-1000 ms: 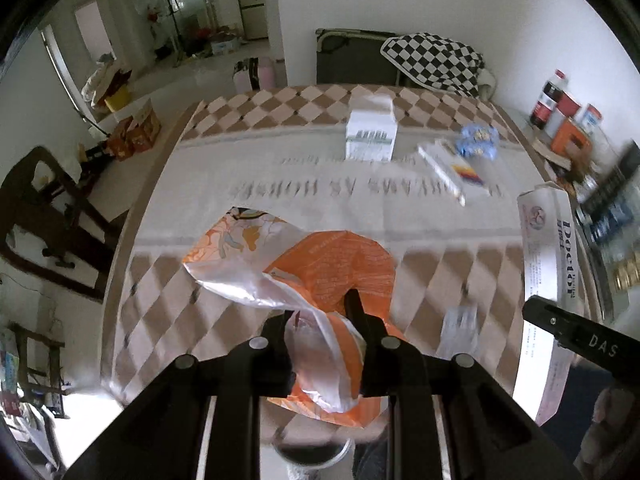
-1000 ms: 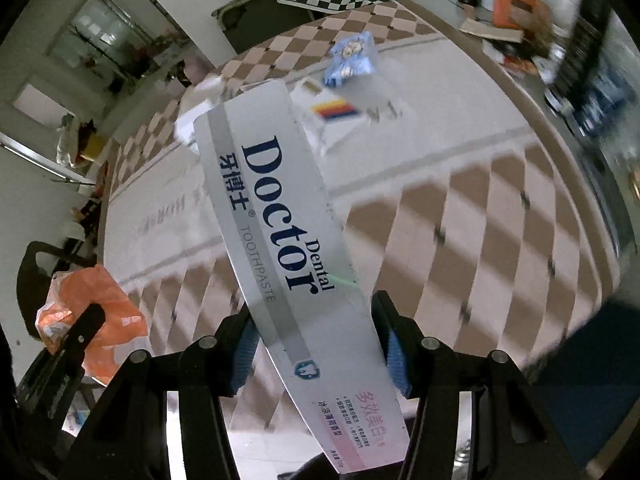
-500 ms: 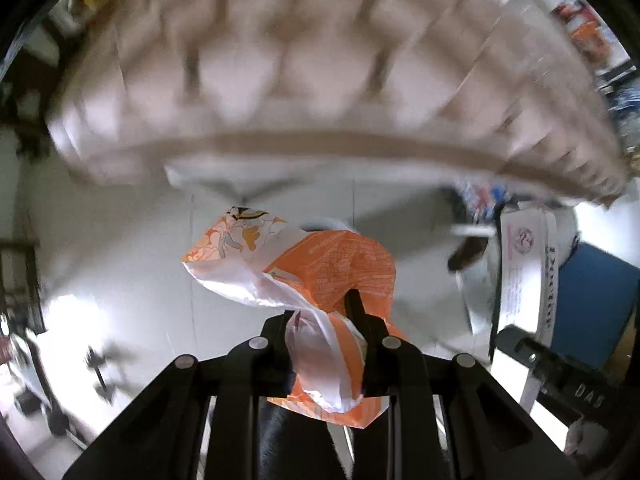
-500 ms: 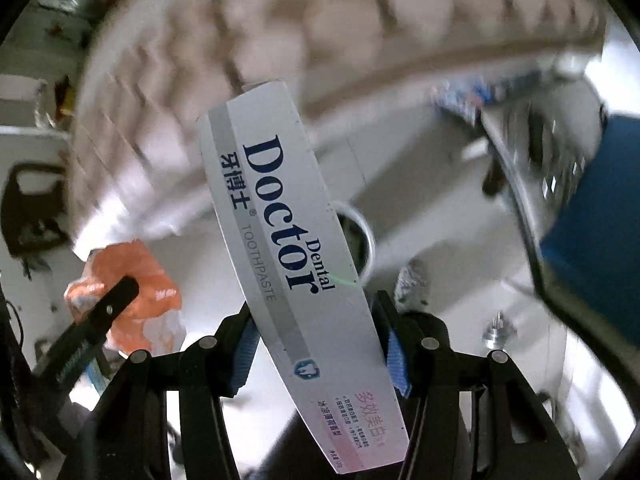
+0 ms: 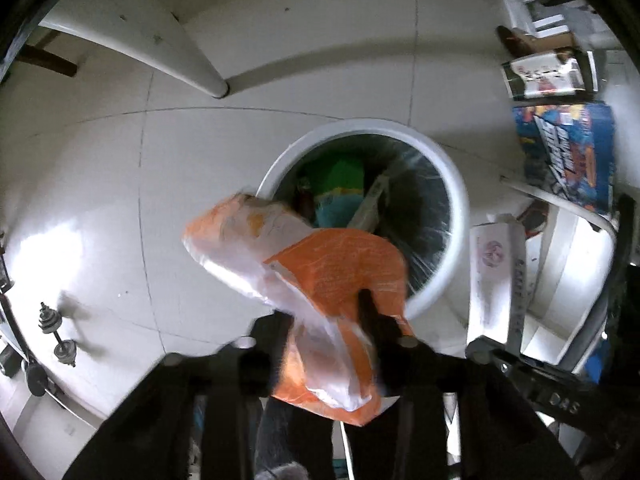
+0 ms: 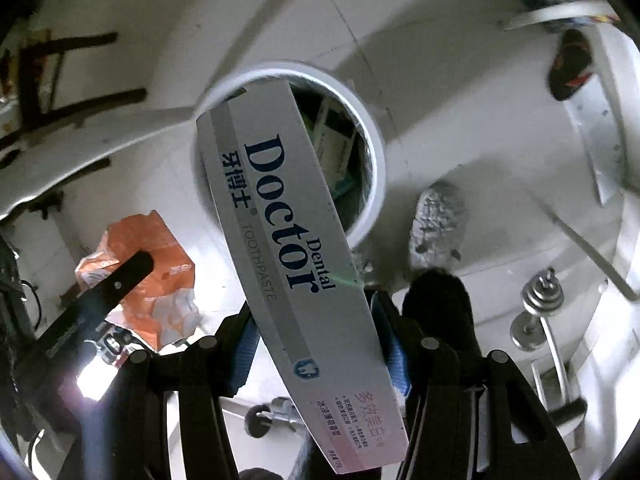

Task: Collect trash
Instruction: 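Carry the orange bag and toothpaste box over the bin and open both tools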

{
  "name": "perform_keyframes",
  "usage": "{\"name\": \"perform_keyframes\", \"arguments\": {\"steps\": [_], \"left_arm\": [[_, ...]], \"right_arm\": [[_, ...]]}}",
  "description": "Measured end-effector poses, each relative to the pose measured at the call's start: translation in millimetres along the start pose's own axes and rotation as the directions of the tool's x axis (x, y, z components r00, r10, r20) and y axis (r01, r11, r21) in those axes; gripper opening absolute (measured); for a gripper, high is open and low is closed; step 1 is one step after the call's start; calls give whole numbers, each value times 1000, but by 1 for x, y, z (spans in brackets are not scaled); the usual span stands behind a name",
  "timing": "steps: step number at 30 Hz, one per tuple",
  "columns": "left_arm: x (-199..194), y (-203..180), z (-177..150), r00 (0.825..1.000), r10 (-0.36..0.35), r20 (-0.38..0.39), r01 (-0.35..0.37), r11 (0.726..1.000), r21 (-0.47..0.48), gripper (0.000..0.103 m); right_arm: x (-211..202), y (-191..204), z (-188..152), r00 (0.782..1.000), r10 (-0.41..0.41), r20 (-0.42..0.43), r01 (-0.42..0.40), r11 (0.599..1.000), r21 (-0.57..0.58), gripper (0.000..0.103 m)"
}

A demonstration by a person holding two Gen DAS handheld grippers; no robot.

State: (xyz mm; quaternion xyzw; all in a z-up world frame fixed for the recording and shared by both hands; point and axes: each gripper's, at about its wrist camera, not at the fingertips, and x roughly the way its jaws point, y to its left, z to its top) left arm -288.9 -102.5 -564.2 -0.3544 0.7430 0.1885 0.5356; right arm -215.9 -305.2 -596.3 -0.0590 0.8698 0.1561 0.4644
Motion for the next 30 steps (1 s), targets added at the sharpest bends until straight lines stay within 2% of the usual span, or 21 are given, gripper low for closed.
{"name": "perform_keyframes", "arguments": {"steps": [2, 3, 4, 5, 7, 11, 12, 15, 18, 23, 30], "left_arm": [[11, 6, 4, 1000, -6, 6, 6, 1000, -12, 74], [13, 8, 4, 1000, -9, 11, 9, 1000, -18, 78], [16, 10, 3, 1000, -5, 18, 5, 1000, -24, 84], [17, 11, 2, 1000, 4, 20, -4, 1000, -26, 92], [14, 19, -4, 999, 32, 21, -32, 999, -32, 100], [-1, 22, -19, 994, 89, 65, -87, 996, -32, 100], [-9, 23, -26, 989, 84, 118, -82, 996, -19, 100], [-32, 24, -41, 975, 137, 174, -137, 991, -11, 100], [-58, 23, -57, 966, 152, 209, -155, 988, 0, 100], [-102, 16, -78, 956, 145, 254, -158, 987, 30, 100], [-177, 9, -123, 945, 126, 301, -151, 987, 62, 100]], "right_arm": [[25, 1, 21, 999, -17, -28, 16, 1000, -15, 57], [34, 2, 31, 999, -19, -36, 18, 1000, -25, 57], [42, 4, 38, 999, -22, -41, 20, 999, -37, 63], [47, 5, 43, 999, -15, -40, 14, 999, -43, 79], [50, 6, 48, 1000, -1, -21, 0, 999, -51, 96], [38, 8, 44, 998, -29, 48, 34, 995, -89, 103], [33, 12, 39, 995, -55, 80, 63, 992, -106, 103], [12, 23, 21, 974, -149, 173, 176, 972, -157, 103], [-7, 31, 1, 952, -198, 233, 240, 956, -168, 103], [-51, 40, -33, 925, -232, 302, 287, 946, -152, 103], [-128, 50, -96, 902, -231, 365, 304, 940, -156, 103]]}}
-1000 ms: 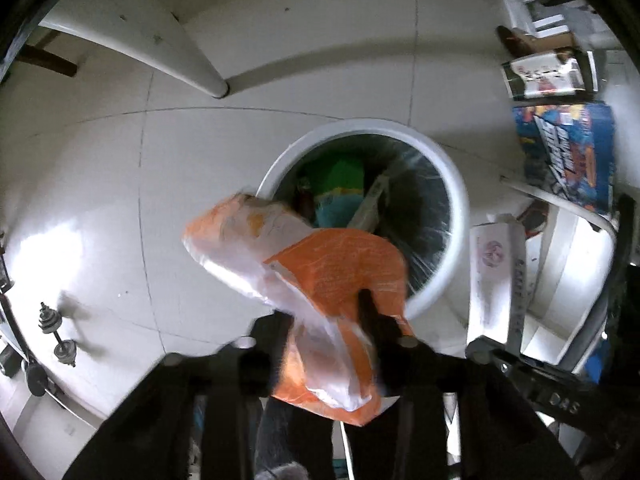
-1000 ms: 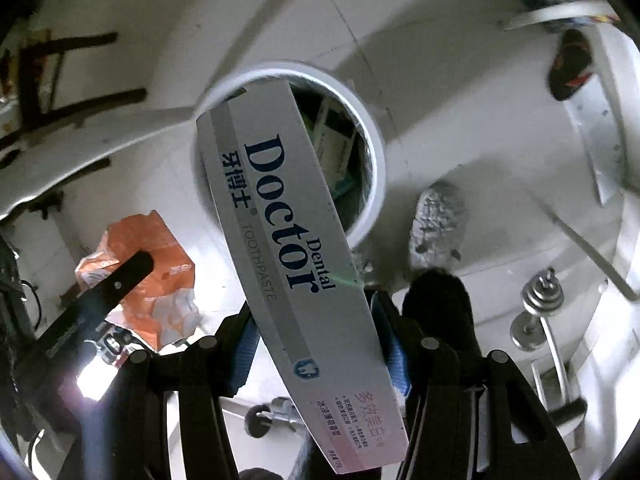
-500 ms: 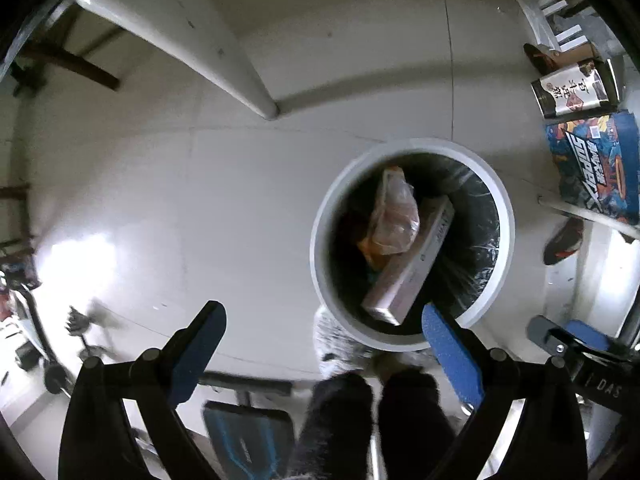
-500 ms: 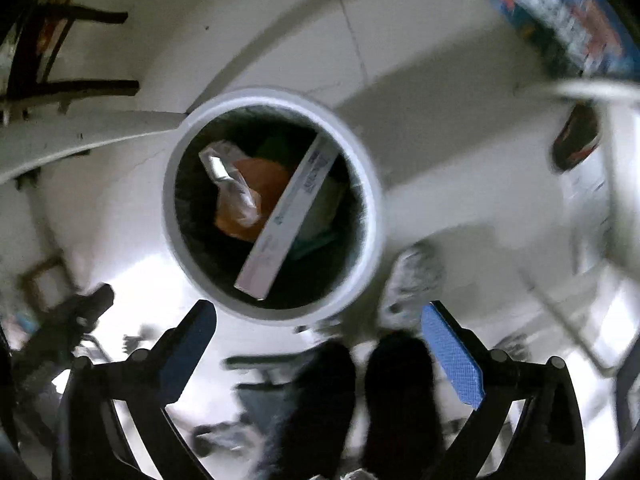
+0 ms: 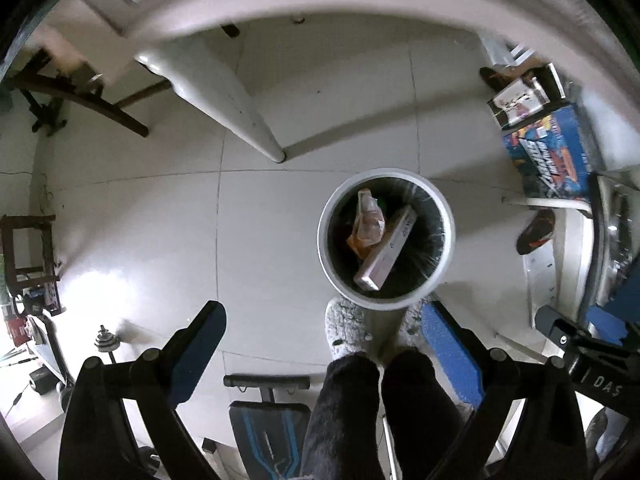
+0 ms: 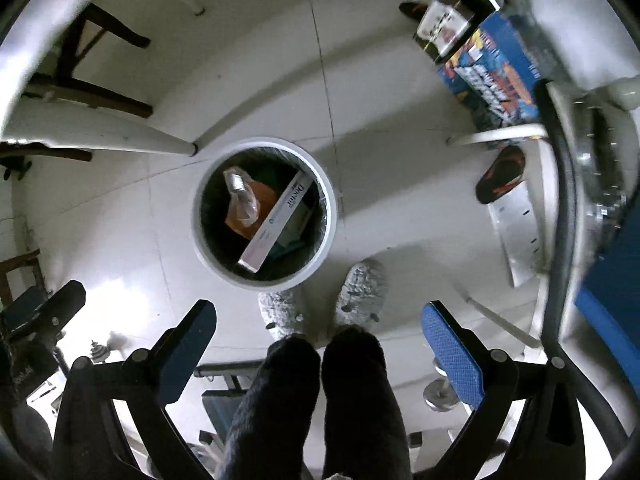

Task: Collect trash
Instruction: 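Carry the orange bag and toothpaste box over the bin and open both tools, then raise both tools back over the table toward the remaining trash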

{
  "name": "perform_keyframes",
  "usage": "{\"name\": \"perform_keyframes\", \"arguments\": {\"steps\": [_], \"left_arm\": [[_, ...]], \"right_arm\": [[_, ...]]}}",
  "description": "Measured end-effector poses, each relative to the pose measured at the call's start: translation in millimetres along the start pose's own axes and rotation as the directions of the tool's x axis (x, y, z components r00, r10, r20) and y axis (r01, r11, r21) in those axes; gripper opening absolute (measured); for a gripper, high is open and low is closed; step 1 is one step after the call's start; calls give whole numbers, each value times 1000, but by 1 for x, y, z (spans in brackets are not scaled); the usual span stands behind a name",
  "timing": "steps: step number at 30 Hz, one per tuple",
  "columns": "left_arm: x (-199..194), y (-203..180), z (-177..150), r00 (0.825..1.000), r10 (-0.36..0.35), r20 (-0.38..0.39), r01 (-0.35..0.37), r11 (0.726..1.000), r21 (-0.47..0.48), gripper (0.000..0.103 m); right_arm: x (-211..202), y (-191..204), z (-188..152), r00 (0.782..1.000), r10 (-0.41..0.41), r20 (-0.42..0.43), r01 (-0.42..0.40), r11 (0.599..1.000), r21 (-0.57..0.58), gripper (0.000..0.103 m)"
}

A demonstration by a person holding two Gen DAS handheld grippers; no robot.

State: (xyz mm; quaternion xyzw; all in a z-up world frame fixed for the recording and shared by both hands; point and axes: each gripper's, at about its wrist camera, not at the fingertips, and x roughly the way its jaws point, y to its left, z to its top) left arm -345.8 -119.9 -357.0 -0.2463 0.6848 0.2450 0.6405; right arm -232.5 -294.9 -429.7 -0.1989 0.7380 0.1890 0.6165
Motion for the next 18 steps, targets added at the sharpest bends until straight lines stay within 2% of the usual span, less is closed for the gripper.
{"name": "perform_keyframes", "arguments": {"steps": [9, 14, 18], "left_arm": [[-101, 15, -28, 999, -23, 38, 22, 1000, 17, 100], [-160, 22, -36, 995, -39, 89, 37, 999, 22, 100], [-200, 25, -30, 987, -32, 155, 29, 999, 20, 100]], "right_arm": [[-132, 15, -41, 998, 20, 62, -18, 1000, -24, 103], [-199, 22, -62, 995, 48, 83, -47, 999, -14, 103], [-254, 23, -68, 988, 93, 123, -96, 995, 13, 103]]}}
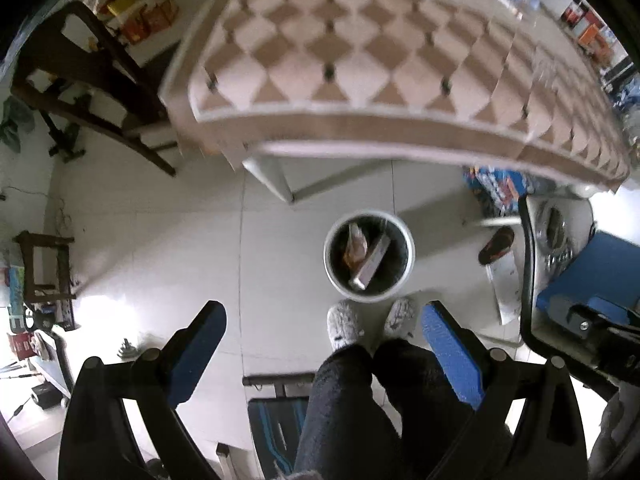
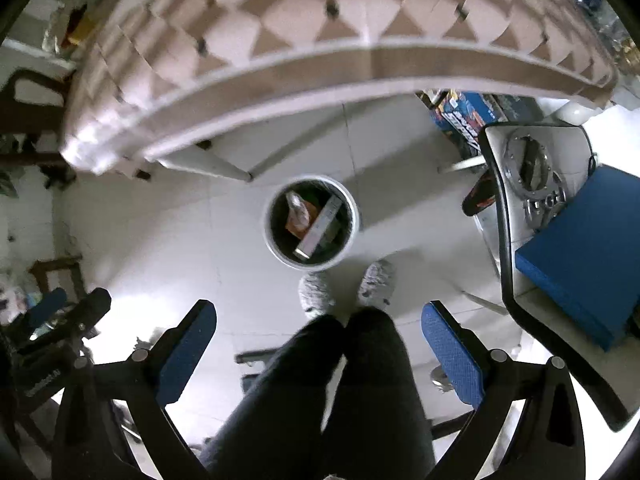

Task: Collect trash
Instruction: 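Raise both tools back over the table toward the remaining trash, then grasp the white medicine box with the left tool while the right tool grasps the blister pack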

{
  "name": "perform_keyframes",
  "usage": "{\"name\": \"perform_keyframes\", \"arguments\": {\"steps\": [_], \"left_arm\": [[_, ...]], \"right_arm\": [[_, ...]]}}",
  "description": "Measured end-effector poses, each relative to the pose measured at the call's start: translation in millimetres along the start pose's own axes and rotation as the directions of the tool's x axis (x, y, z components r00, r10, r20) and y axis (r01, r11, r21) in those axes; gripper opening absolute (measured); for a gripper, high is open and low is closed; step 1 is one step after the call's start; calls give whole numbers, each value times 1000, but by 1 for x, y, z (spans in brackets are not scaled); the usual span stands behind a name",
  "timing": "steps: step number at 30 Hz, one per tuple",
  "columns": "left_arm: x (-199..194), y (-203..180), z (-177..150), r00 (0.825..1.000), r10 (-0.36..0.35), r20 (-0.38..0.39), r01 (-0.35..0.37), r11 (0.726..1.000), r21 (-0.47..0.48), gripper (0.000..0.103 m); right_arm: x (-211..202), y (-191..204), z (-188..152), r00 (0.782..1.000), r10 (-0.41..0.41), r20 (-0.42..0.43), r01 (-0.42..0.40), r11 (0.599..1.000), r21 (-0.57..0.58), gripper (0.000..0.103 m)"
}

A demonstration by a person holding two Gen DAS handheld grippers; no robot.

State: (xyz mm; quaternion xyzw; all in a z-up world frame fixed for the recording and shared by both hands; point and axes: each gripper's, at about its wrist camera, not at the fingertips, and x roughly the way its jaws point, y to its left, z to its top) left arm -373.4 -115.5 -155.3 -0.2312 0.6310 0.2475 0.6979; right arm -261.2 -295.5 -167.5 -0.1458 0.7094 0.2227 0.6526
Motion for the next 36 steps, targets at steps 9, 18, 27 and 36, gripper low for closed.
{"name": "perform_keyframes", "arguments": {"steps": [9, 18, 27, 36], "left_arm": [[-33, -22, 88, 991, 30, 130, -21, 997, -69, 100], [11, -92, 216, 986, 120, 118, -112, 991, -73, 100], [96, -130, 281, 981, 184, -67, -186, 982, -27, 100], [94, -132, 308, 983, 141, -117, -152, 984, -95, 100]], "right_arm": [[-74, -23, 67, 988, 90, 128, -110, 981, 159, 103], [-67, -104, 227, 991, 10, 132, -39, 976, 214, 103], [8, -108, 351, 999, -47, 23, 45, 994, 101, 100], [10, -89, 365, 991, -127, 36, 127, 992, -1, 58]]}}
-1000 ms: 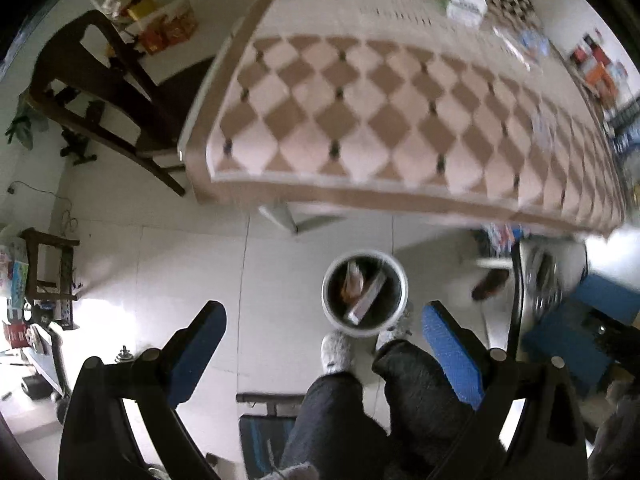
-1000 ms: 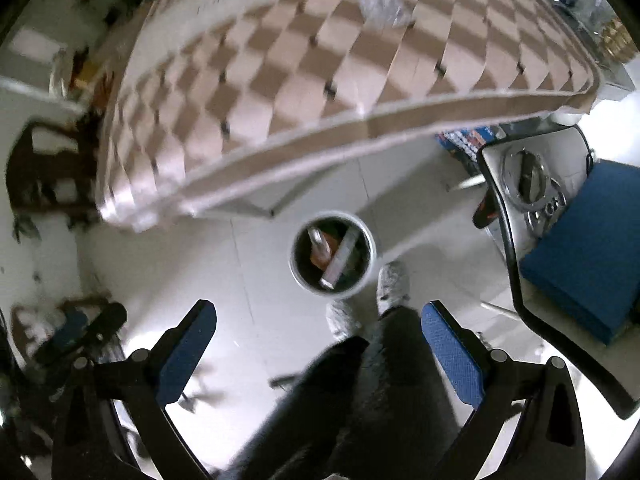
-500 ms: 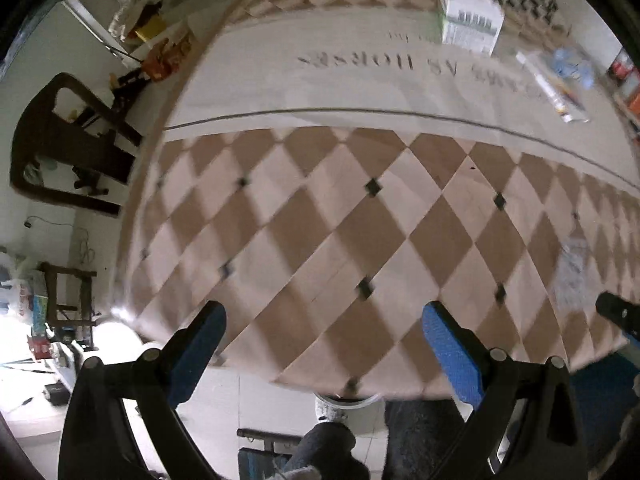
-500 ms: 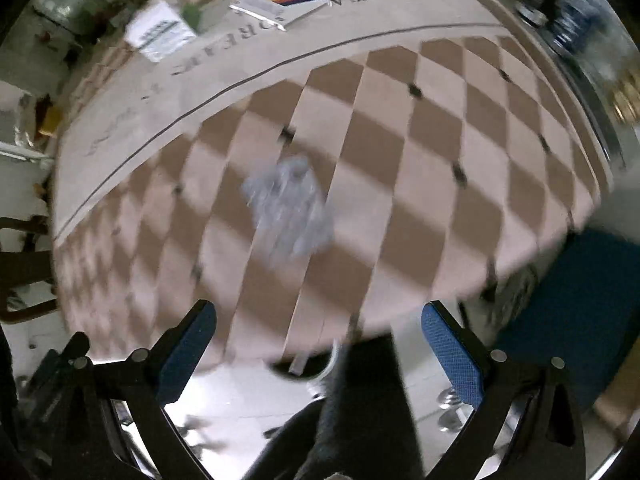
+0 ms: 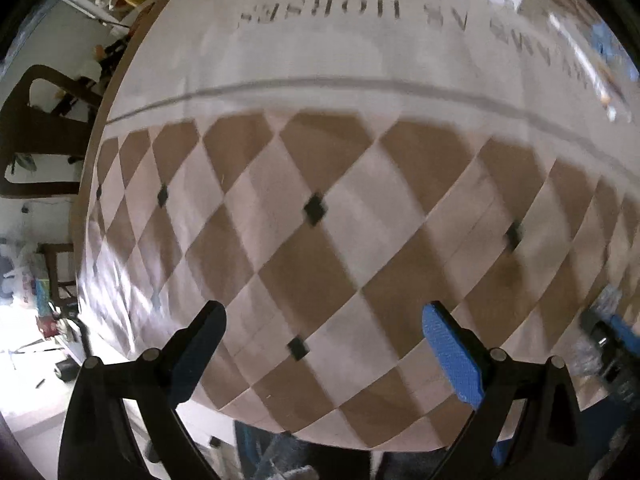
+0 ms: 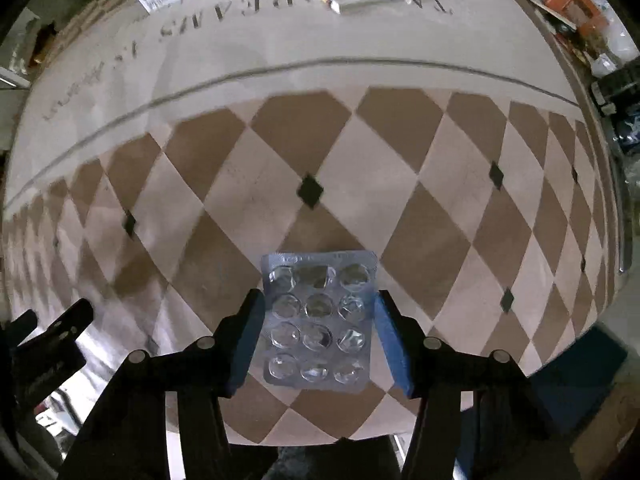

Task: Collect trash
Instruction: 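Grasp the white medicine box with the left tool while the right tool grasps the blister pack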

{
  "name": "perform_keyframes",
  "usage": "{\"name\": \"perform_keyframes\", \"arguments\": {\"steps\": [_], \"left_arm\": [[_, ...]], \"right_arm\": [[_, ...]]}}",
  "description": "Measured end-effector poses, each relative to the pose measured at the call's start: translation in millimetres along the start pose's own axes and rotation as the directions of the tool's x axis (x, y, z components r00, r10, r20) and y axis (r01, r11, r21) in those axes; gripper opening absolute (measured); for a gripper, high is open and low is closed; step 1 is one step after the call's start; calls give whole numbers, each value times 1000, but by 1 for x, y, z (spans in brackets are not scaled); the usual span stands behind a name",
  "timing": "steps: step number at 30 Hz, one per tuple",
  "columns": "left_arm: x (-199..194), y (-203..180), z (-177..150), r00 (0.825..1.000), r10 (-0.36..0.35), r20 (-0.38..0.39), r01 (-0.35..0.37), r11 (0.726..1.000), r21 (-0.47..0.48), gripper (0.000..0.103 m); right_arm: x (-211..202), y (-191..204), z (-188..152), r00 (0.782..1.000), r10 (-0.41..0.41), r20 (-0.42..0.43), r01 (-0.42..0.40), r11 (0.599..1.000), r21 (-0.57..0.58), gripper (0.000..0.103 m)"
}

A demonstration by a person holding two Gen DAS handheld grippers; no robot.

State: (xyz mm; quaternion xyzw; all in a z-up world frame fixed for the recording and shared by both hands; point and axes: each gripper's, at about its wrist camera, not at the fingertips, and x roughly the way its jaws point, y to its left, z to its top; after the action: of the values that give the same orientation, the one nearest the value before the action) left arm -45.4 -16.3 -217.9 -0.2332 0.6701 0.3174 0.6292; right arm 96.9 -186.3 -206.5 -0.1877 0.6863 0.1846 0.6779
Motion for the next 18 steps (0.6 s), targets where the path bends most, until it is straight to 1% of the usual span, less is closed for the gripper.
{"name": "perform_keyframes", "arguments": {"steps": [2, 5, 8, 10, 11, 12, 14, 18], "left_arm": [[-13, -4, 21, 999, -32, 16, 33, 999, -13, 100], [-42, -17, 65, 994, -81, 72, 82, 997, -13, 100], [-69, -35, 117, 983, -134, 128, 134, 991, 9, 100], [-84, -50, 154, 974, -166, 153, 162, 986, 36, 100], [-89, -57, 167, 970, -183, 161, 177, 983, 52, 100], [-92, -62, 178, 967, -194, 167, 185, 980, 67, 100], [-100, -77, 199, 961, -214, 173, 200, 975, 97, 100], [-95, -110, 234, 971, -204, 127, 185, 971, 150, 100]], "right_arm": [[-2, -9, 15, 999, 38, -16, -37, 999, 23, 58], [-13, -27, 44, 996, 88, -2, -87, 993, 74, 58], [-31, -51, 92, 991, 127, 41, -132, 981, 144, 58], [-39, -62, 121, 989, 131, 64, -140, 975, 170, 58], [-43, -69, 144, 988, 132, 80, -145, 971, 188, 58], [-46, -70, 156, 987, 133, 86, -147, 970, 192, 58], [-50, -77, 196, 986, 129, 105, -149, 964, 218, 58], [-48, -84, 239, 985, 135, 111, -158, 958, 239, 58]]}}
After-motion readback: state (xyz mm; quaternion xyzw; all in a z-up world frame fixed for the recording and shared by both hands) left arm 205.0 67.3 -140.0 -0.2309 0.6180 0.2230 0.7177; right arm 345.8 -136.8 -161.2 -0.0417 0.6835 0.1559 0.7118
